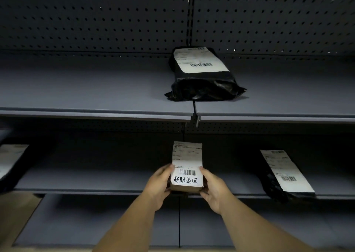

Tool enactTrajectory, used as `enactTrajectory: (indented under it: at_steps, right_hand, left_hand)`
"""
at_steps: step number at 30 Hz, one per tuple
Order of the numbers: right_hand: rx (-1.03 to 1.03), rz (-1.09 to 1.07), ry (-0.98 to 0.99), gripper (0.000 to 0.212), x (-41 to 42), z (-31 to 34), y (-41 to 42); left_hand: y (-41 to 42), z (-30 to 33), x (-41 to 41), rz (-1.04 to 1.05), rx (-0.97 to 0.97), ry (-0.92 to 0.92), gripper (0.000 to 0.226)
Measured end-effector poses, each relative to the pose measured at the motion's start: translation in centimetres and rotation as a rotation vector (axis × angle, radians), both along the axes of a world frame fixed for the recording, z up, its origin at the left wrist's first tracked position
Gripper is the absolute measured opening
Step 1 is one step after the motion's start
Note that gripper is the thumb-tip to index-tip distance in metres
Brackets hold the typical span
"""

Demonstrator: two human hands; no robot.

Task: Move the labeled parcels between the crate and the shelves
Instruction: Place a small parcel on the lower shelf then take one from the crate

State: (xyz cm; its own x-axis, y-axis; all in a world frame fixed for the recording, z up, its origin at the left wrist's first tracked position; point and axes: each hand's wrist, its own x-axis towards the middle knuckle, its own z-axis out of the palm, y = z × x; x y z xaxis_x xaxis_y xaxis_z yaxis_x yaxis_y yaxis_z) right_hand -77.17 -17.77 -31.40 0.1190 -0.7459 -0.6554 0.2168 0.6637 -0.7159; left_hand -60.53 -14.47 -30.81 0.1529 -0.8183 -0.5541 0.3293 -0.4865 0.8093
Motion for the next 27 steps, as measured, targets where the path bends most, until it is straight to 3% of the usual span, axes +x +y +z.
enactTrajectory:
  at_steps: [14,27]
  right_hand:
    - [-0.121,-0.035,-0.107,0.020,-0.4,4.2,7.1]
    - [-0.208,-0.160,-0.129,0.021,-4.6,6.0,12.1]
  left_hand:
    - [6.6,5.1,0.6,-0.058,-0.081,0.017,0.017]
    - [9.8,7.7,-3.6,-0.186,-0.136,-0.069,0.016]
